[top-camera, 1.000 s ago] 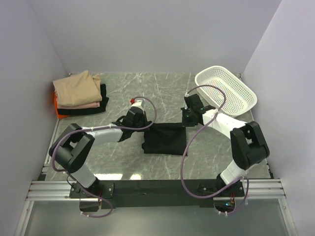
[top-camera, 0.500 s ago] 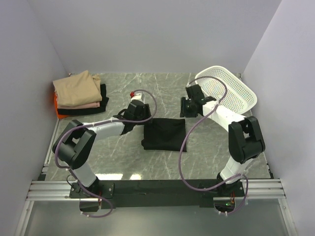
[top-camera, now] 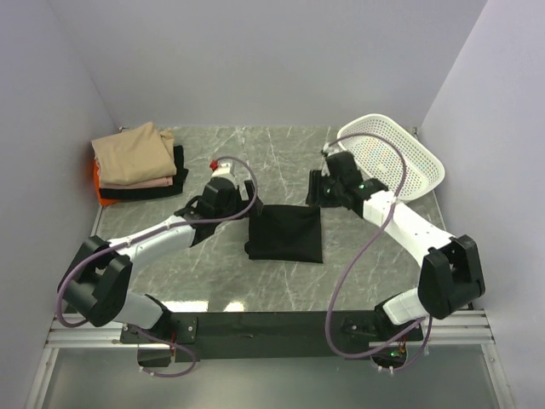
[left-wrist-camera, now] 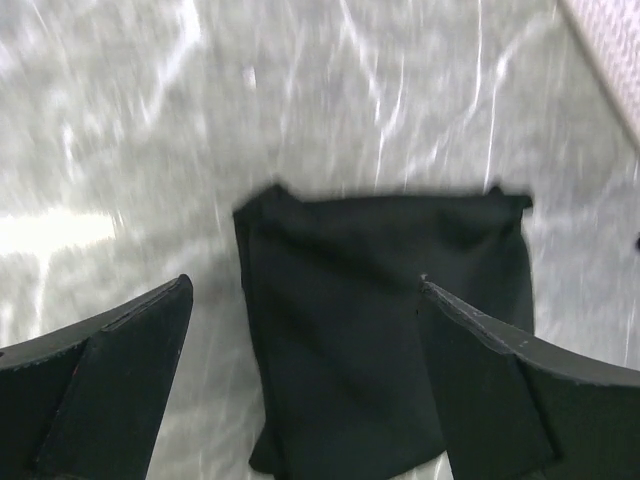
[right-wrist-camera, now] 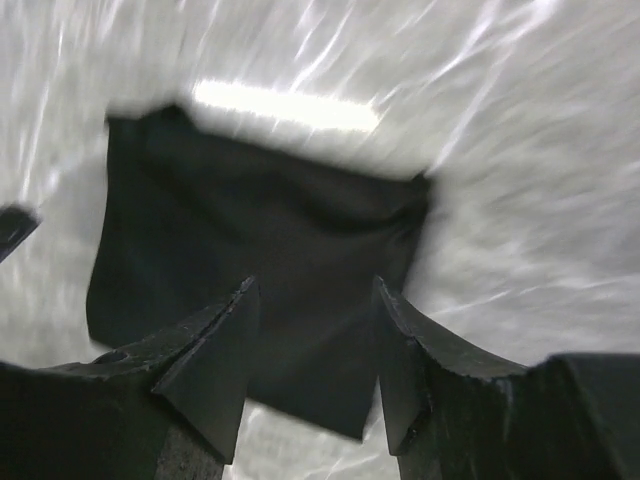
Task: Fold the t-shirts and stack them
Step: Fold the tshirt, then neatly place the folded tshirt to the corner
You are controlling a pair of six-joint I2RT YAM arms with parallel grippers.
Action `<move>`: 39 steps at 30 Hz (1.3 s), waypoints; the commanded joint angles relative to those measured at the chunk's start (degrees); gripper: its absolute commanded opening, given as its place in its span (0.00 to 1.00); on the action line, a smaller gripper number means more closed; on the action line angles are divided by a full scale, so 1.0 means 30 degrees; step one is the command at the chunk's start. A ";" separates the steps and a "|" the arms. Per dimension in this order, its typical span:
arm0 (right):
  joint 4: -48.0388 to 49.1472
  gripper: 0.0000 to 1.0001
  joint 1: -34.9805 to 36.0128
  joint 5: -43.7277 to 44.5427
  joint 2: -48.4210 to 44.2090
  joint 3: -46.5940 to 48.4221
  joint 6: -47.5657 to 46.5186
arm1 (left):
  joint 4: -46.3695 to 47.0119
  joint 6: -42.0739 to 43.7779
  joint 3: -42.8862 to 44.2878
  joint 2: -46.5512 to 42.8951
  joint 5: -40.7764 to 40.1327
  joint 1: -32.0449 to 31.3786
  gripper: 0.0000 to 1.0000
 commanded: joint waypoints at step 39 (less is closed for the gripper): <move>0.3123 0.54 0.2477 -0.0997 0.2166 -0.5896 0.2314 | 0.8863 -0.4652 -0.5978 0.3500 0.6588 -0.0775 0.99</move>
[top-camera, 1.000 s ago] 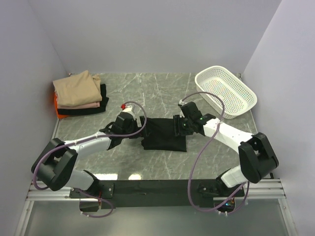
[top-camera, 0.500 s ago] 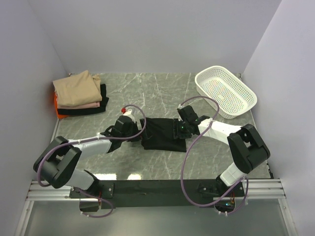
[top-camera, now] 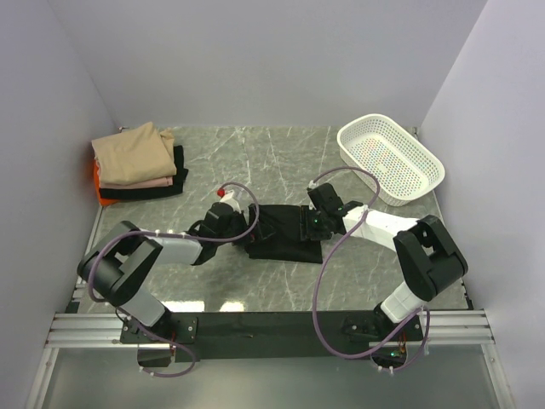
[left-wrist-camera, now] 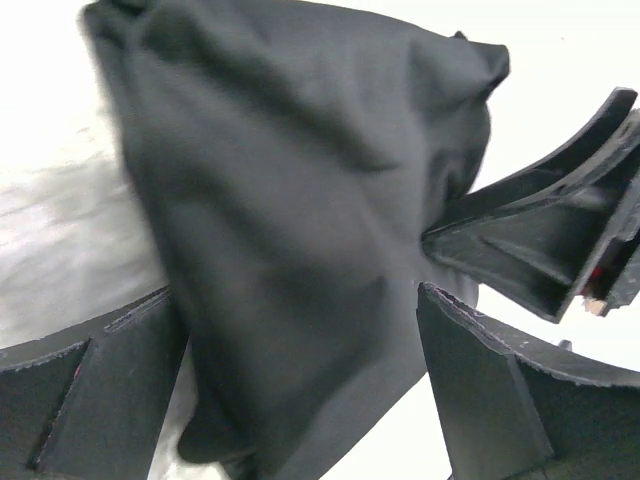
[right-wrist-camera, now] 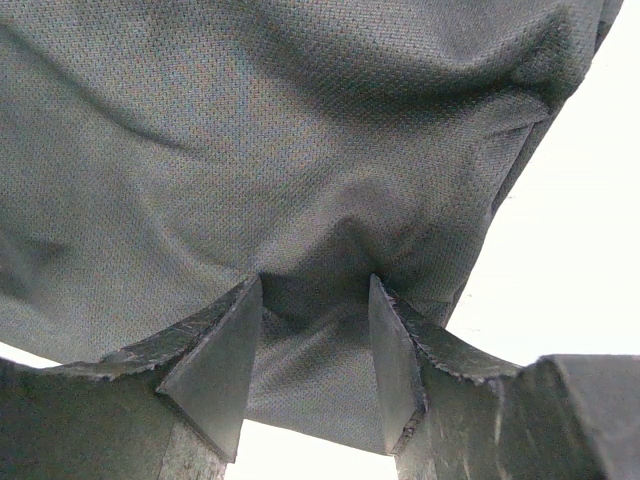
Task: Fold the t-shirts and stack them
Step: Neatly place the folded tshirt to the corner
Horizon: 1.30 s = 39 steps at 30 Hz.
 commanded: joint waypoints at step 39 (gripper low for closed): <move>-0.2276 0.60 -0.1698 0.0396 -0.4135 0.4921 -0.1599 | -1.1572 0.8595 0.8513 -0.0013 -0.5868 0.3175 0.00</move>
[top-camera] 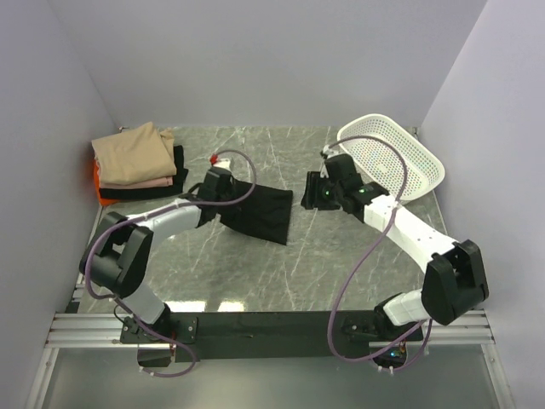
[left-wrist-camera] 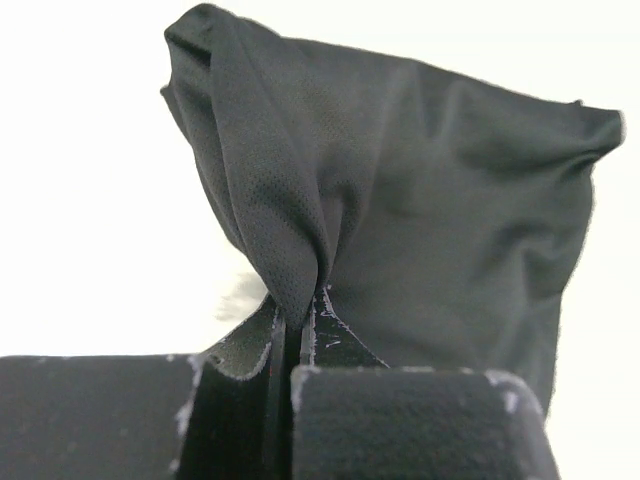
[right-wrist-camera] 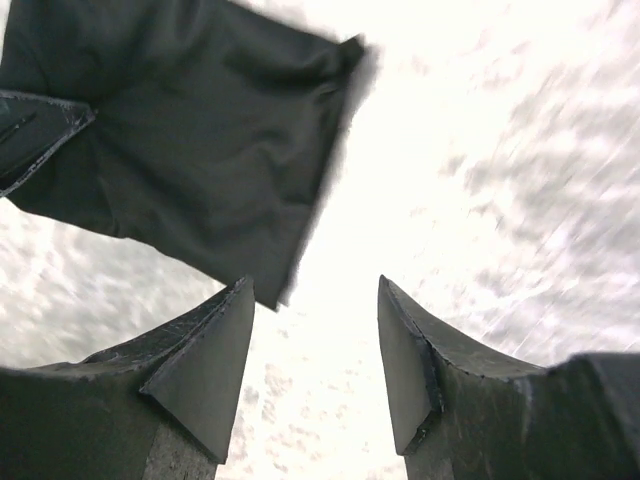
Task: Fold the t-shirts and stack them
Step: Neatly place the folded tshirt to the corner
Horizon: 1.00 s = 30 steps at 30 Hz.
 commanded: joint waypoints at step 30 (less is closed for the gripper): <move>0.4268 0.60 -0.3456 -0.6053 -0.0162 -0.0463 -0.1554 | -0.8414 0.7687 1.8923 0.6062 0.1875 0.9496 0.00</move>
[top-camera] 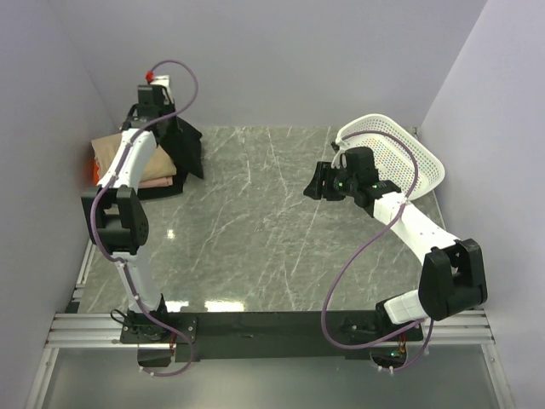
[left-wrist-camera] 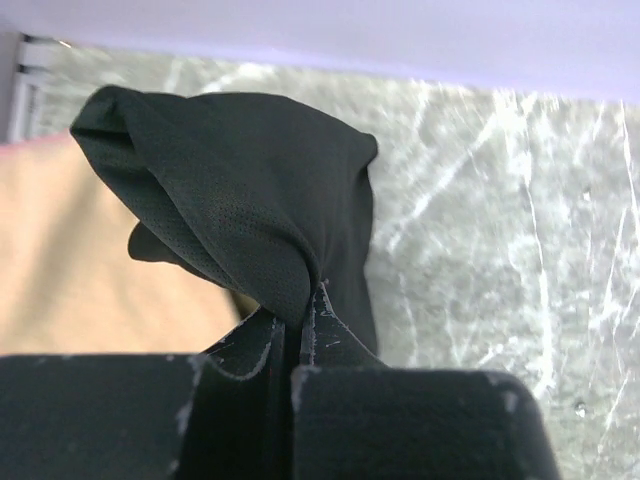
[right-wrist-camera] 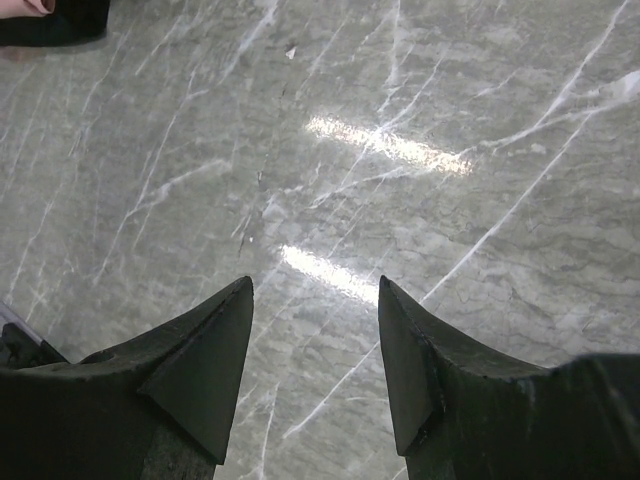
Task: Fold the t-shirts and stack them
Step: Neatly place the folded tshirt to the corner
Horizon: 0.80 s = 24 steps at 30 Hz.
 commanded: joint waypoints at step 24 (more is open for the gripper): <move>0.1232 0.60 -0.0287 -0.1168 -0.0396 -0.0363 -0.0220 | -0.0979 -0.0889 0.2656 -0.0583 0.3154 0.5617 0.00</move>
